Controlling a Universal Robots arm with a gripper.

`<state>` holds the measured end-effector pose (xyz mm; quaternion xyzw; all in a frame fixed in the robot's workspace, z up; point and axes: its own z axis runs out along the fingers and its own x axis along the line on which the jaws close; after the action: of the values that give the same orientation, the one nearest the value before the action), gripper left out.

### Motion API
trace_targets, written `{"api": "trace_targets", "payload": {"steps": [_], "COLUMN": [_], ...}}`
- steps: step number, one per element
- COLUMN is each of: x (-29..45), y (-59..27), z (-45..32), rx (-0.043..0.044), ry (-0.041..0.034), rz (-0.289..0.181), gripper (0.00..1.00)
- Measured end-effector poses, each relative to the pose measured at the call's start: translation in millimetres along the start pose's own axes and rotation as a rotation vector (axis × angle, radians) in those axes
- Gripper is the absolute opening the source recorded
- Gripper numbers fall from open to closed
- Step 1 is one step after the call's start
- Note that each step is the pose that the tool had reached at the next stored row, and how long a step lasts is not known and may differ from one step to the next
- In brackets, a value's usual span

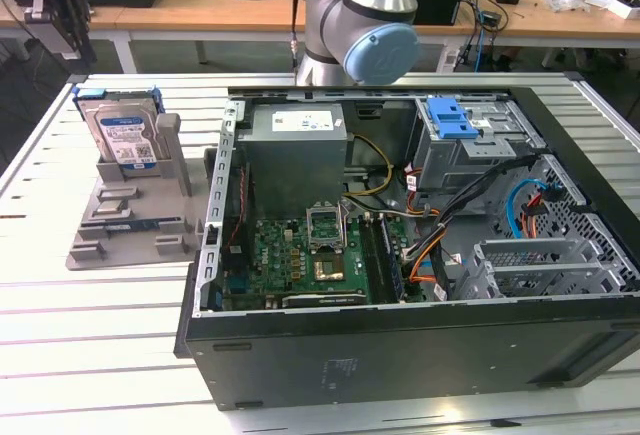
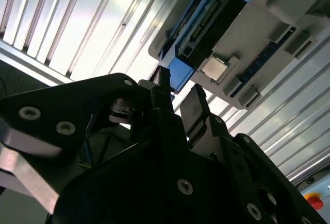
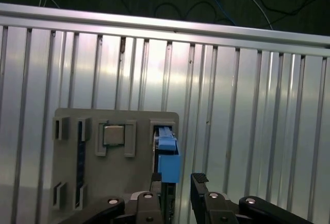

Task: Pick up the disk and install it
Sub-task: 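Pick up the disk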

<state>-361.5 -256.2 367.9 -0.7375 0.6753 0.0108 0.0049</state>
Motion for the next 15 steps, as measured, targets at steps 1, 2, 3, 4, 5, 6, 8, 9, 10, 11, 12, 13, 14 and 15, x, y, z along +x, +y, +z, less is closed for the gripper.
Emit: {"api": "trace_targets", "payload": {"steps": [1, 2, 3, 4, 5, 6, 8, 9, 10, 11, 12, 13, 14, 15], "x": [-0.1, -0.2, -0.3, -0.6, -0.7, -0.8, -1.0, -1.1, -1.2, -1.3, -1.3, -1.4, -1.4, -1.5], "y": [0.0, 0.0, 0.0, 0.0, -0.1, -0.1, -0.1, -0.1, -0.1, -0.1, -0.1, -0.1, -0.1, -0.2], "z": [0.5, 1.3, 1.8, 2.9, 3.8, 4.5, 5.4, 6.1, 6.7, 7.1, 7.7, 8.1, 8.7, 9.5], "rx": [0.0001, 0.0002, 0.0001, 0.0001, 0.0002, 0.0001, 0.0002, 0.0002, 0.0001, 0.0002, 0.0002, 0.0002, 0.0002, 0.0002], "ry": [0.0000, 0.0000, 0.0000, 0.0000, 0.0000, -0.0001, 0.0000, 0.0000, 0.0000, -0.0001, -0.0001, -0.0001, -0.0001, 0.0000], "rz": [0.000, 0.000, 0.000, 0.000, 0.000, 0.000, 0.000, 0.000, 0.000, 0.000, 0.000, 0.000, 0.000, 0.000], "gripper": [0.36, 0.36, 0.36, 0.36, 0.36, 0.36, 0.36, 0.36, 0.36, 0.36, 0.36, 0.36, 0.36, 0.36]}}
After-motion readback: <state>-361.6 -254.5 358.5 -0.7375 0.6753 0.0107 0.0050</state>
